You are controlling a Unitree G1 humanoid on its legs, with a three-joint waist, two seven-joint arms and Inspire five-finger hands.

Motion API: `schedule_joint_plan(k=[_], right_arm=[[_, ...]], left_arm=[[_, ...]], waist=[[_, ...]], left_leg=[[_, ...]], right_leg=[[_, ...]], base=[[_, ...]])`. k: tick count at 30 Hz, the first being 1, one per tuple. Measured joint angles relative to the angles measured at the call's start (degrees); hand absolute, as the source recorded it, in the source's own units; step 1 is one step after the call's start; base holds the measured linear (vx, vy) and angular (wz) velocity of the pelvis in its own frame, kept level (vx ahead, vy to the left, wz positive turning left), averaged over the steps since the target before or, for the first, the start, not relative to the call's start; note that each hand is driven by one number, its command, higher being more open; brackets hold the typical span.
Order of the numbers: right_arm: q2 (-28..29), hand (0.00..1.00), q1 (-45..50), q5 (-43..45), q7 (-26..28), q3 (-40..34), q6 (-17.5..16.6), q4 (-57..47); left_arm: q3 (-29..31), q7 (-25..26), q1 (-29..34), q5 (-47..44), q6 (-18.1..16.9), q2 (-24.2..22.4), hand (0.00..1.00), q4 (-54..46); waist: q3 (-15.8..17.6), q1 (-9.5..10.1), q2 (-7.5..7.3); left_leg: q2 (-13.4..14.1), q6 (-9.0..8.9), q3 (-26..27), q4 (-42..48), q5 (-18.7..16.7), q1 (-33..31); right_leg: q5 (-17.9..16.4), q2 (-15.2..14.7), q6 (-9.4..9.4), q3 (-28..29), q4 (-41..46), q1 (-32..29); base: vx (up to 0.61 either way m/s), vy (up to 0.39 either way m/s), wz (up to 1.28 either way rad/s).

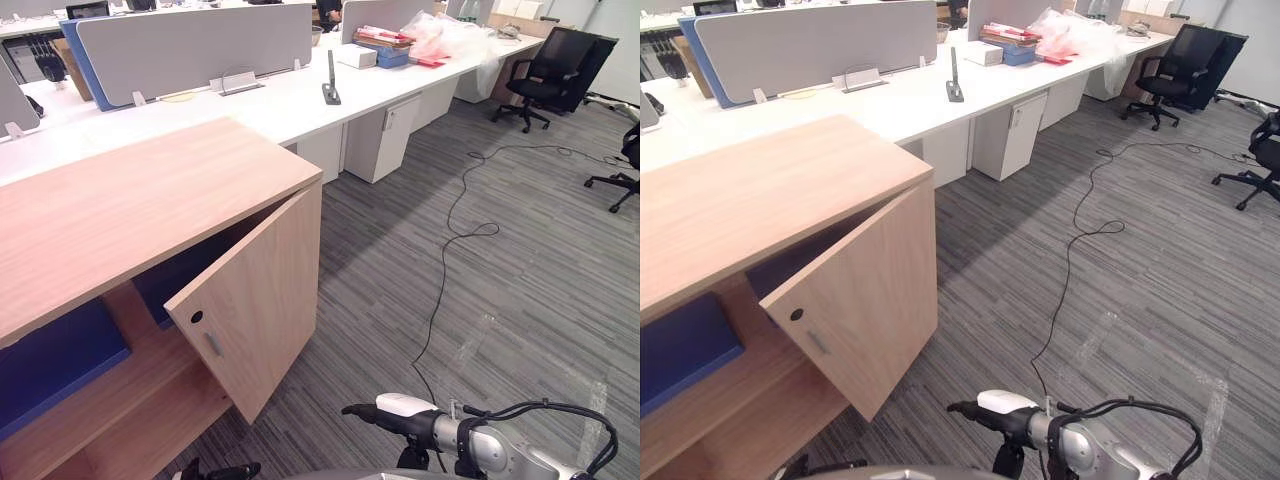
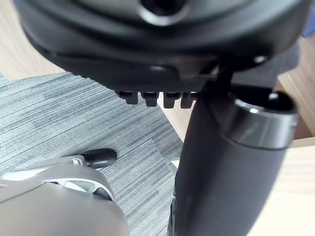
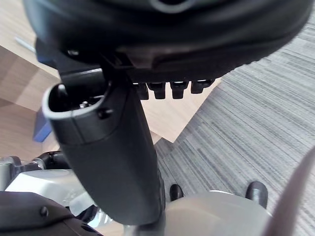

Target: Walk over to the cabinet, pick up the folder, carry it to the office cabinet, place the folder inside the office cabinet, then close the office cabinet door

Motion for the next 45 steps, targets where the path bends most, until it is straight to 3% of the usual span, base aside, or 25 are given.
schedule_joint_plan(k=[2, 4, 6, 7, 9, 11, 13, 14, 15, 17, 23, 24, 25, 26, 28, 29, 30, 31, 32, 33, 35, 36, 39, 41, 45], right_arm=[[4.0, 1.0, -0.4, -1.6, -0.6, -0.1, 0.0, 2.9], [9.9, 1.0, -0.4, -2.7, -1.7, -1.8, 0.2, 9.6], [18.2, 1.0, 1.4, -6.0, -4.5, -8.7, 2.6, 19.5], [20.0, 1.0, 2.2, -6.2, -5.1, -11.6, 3.3, 22.0], [27.2, 1.0, 2.9, -6.2, -8.4, -26.1, 5.8, 30.4], [32.0, 1.0, 2.0, -3.0, -11.7, -37.2, 7.7, 37.0], [36.6, 1.0, -0.7, 15.6, -17.5, -52.1, 8.7, 47.0], [37.2, 1.0, -1.7, 19.3, -18.8, -54.9, 8.9, 49.3], [37.7, 1.0, -2.6, 30.7, -21.4, -56.2, 9.5, 53.6], [39.0, 1.0, -1.7, 37.5, -22.9, -57.9, 10.2, 55.4], [39.0, 1.0, 0.0, 34.7, -24.5, -57.8, 11.5, 51.9], [39.0, 1.0, 0.0, 33.5, -24.4, -57.8, 11.6, 51.3], [39.2, 1.0, -0.1, 31.3, -24.3, -58.3, 11.8, 49.8], [39.0, 1.0, -0.6, 28.7, -23.9, -59.8, 12.1, 49.8], [39.0, 1.0, -0.8, 26.2, -23.3, -61.6, 13.1, 50.0], [39.1, 1.0, -0.7, 24.9, -22.6, -62.7, 13.6, 49.4], [39.1, 1.0, -0.8, 24.9, -22.2, -63.8, 13.7, 48.6], [39.7, 1.0, -1.0, 25.0, -21.4, -66.8, 13.7, 48.5], [40.9, 1.0, -1.2, 25.2, -20.8, -68.2, 13.8, 49.1], [42.9, 1.0, -1.3, 25.6, -19.9, -72.7, 13.6, 50.8], [42.7, 1.0, -1.3, 25.7, -19.6, -75.9, 13.6, 51.3], [42.2, 1.0, -1.5, 25.7, -19.5, -78.8, 13.6, 51.5], [41.8, 1.0, -1.1, 27.7, -19.3, -81.5, 13.8, 53.3], [41.4, 1.0, -1.0, 27.9, -19.4, -82.3, 13.9, 54.5], [41.3, 1.0, -0.9, 28.7, -19.5, -82.4, 13.8, 55.4]], left_arm=[[-0.7, 0.2, -0.6, -0.5, -0.1, -0.8, 1.0, -0.4], [-3.8, 0.1, -1.0, -0.6, -0.5, -1.0, 1.0, -2.1], [-8.5, 0.7, -2.5, -0.5, -1.8, -0.9, 1.0, -4.0], [-9.6, 0.8, -2.9, -0.5, -1.8, -0.8, 1.0, -4.2], [-12.7, 0.9, -4.5, -0.5, -1.9, -1.5, 1.0, -4.7], [-12.9, 1.3, -4.6, -0.6, -1.8, -1.8, 1.0, -4.8], [-12.3, 2.6, -4.6, -2.8, -1.7, -1.8, 1.0, -4.8], [-12.1, 2.9, -4.4, -3.0, -1.6, -1.8, 1.0, -4.8], [-9.2, 3.1, -4.0, -4.3, -1.4, -2.8, 1.0, -4.9], [-7.2, 3.3, -3.8, -5.4, -1.2, -3.5, 1.0, -5.3], [-7.3, -1.5, -3.0, -5.2, -2.6, -4.9, 1.0, -7.4], [-7.2, -1.9, -3.0, -4.9, -2.5, -5.0, 1.0, -7.7], [-5.5, -3.1, -3.4, -4.8, -2.4, -5.3, 1.0, -8.2], [-2.7, -3.6, -3.8, -5.0, -2.4, -5.8, 1.0, -9.0], [-0.9, -3.7, -3.7, -5.1, -2.6, -6.4, 1.0, -9.3], [-0.5, -3.9, -3.2, -5.0, -2.8, -6.6, 1.0, -9.0], [0.1, -4.2, -3.2, -5.0, -2.8, -7.0, 1.0, -8.8], [0.6, -4.6, -3.2, -5.0, -2.8, -7.1, 1.0, -8.6], [1.0, -5.1, -3.5, -5.0, -2.8, -6.5, 1.0, -8.3], [4.1, -6.0, -3.8, -5.6, -2.4, -5.3, 1.0, -6.8], [6.4, -5.4, -2.5, -7.0, -2.4, -6.3, 1.0, -5.8], [8.0, -5.6, -2.2, -8.1, -2.1, -6.4, 1.0, -3.8], [7.7, -5.6, 0.4, -10.6, -1.6, -5.4, 1.0, -1.8], [7.5, -6.3, 2.0, -12.1, -1.4, -5.3, 1.0, -0.9], [6.0, -6.8, 3.2, -17.7, -1.7, -5.1, 1.0, -0.9]], waist=[[0.2, 0.12, 0.23], [1.0, 0.37, 0.09], [2.1, 0.04, -0.84], [2.0, -0.08, -0.6], [1.9, -0.76, 0.3], [1.7, -1.04, -0.42], [1.8, -0.76, -1.17], [1.9, -0.44, -1.13], [2.0, 0.16, -0.94], [2.1, 0.91, -1.01], [4.0, 1.44, 0.23], [4.6, 1.35, 0.24], [5.5, 0.78, 0.72], [5.8, -0.08, 0.79], [5.9, 0.47, 0.67], [5.8, 0.58, 1.61], [5.8, 0.58, 2.78], [5.6, 0.2, 3.08], [5.4, -0.63, 1.04], [4.9, -1.56, -1.29], [4.3, -0.76, 0.19], [4.4, -0.67, 1.53], [2.8, -0.45, 1.39], [2.3, -0.41, 1.44], [1.9, -0.52, 0.96]], left_leg=[[-0.4, 0.46, -1.9, 0.5, 0.0, -1.8], [-2.3, 1.45, -6.4, 1.9, -0.3, -3.4], [-7.1, 3.06, -16.7, 4.9, -0.9, -7.2], [-8.0, 3.79, -19.9, 5.6, -1.0, -8.5], [-11.5, 5.07, -32.5, 6.1, 0.0, -11.8], [-13.8, 4.28, -39.2, 5.3, 2.1, -13.3], [-15.7, 2.7, -45.6, 3.0, 5.4, -15.1], [-15.7, 2.3, -46.6, 2.3, 6.0, -15.5], [-15.2, 1.52, -48.1, 1.7, 6.8, -16.5], [-14.2, 0.97, -48.6, 1.7, 7.1, -16.6], [-12.7, -0.59, -50.4, 4.2, 7.3, -17.5], [-12.6, 0.2, -49.1, 5.4, 6.5, -18.5], [-10.4, 4.01, -39.7, 9.9, 3.7, -22.6], [-7.8, 4.26, -28.5, 20.2, 1.5, -27.8], [-4.7, 5.92, -16.8, 31.8, -2.5, -29.3], [-1.5, 7.94, -6.4, 37.1, -8.7, -27.8], [-1.1, 9.29, -4.0, 36.7, -9.3, -28.1], [-3.5, 9.72, -4.2, 32.1, -9.4, -27.8], [-7.8, 9.2, -6.2, 26.1, -6.2, -27.2], [-8.3, 10.05, -2.1, 32.4, -10.1, -25.8], [-6.1, 5.79, -2.1, 32.8, -14.3, -21.0], [-8.5, 8.8, -3.5, 26.4, -15.4, -17.5], [-13.0, 9.82, -4.3, 16.9, -11.1, -13.7], [-14.6, 10.16, -4.8, 12.0, -8.6, -11.3], [-16.3, 10.13, -6.7, 2.5, -3.6, -6.6]], right_leg=[[-2.2, -1.0, 0.35, -1.9, 3.9, -2.3], [-9.1, -4.8, 1.17, -5.7, 15.8, -6.1], [-15.6, -11.9, 1.13, -7.7, 32.0, -10.0], [-15.7, -12.3, 0.73, -5.8, 34.2, -10.6], [-17.1, -11.4, -0.27, 4.4, 36.7, -10.0], [-19.2, -10.1, 1.77, 11.2, 34.5, -7.6], [-21.9, -9.8, 5.14, 14.9, 29.6, -4.1], [-22.2, -9.8, 5.73, 14.5, 28.3, -3.6], [-22.5, -9.4, 6.1, 11.6, 24.1, -1.8], [-22.5, -8.5, 6.05, 9.8, 20.4, 0.7], [-22.3, -5.8, 4.97, 4.0, 18.7, 3.5], [-22.2, -5.7, 4.82, 3.0, 18.8, 3.5], [-22.0, -5.6, 4.19, 0.0, 19.0, 3.4], [-22.0, -6.1, 3.98, -3.2, 19.5, 3.3], [-22.0, -7.6, 3.96, -5.6, 20.9, 3.4], [-22.1, -8.6, 4.07, -7.7, 23.5, 3.0], [-22.3, -8.2, 4.26, -8.6, 25.4, 2.3], [-24.2, -8.4, 3.41, -8.1, 26.9, 0.1], [-24.2, -8.0, 2.3, -7.8, 23.6, -0.8], [-21.1, -10.0, 3.87, -9.2, 19.3, 1.0], [-20.4, -9.7, 4.12, -10.6, 18.6, 2.5], [-20.1, -9.8, 4.91, -11.7, 17.6, 3.7], [-16.6, -12.1, 5.29, -12.7, 14.4, 5.1], [-14.4, -12.6, 6.31, -13.2, 12.7, 6.2], [-12.4, -12.8, 5.94, -14.9, 11.8, 7.5]], base=[[0.0, -0.005, 0.53], [0.0, 0.002, 1.06], [0.01, -0.054, 2.18], [0.0, -0.094, 2.92], [0.01, -0.113, 2.79], [0.01, -0.153, 2.28], [-0.01, -0.182, 1.82], [-0.02, -0.184, 1.0], [-0.02, -0.145, 0.59], [-0.01, -0.198, 0.37], [-0.05, -0.119, 0.35], [-0.13, -0.031, 0.74], [-0.12, -0.031, 1.04], [-0.09, -0.026, 1.06], [0.04, 0.034, 0.65], [0.1, 0.098, 0.58], [0.09, 0.132, 0.98], [0.02, 0.086, 1.28], [-0.03, 0.037, 2.08], [-0.03, 0.0, 1.63], [0.07, 0.063, 0.74], [0.08, 0.119, 0.48], [0.06, 0.077, 0.32], [0.1, 0.058, 0.18], [0.05, -0.021, 0.21]])
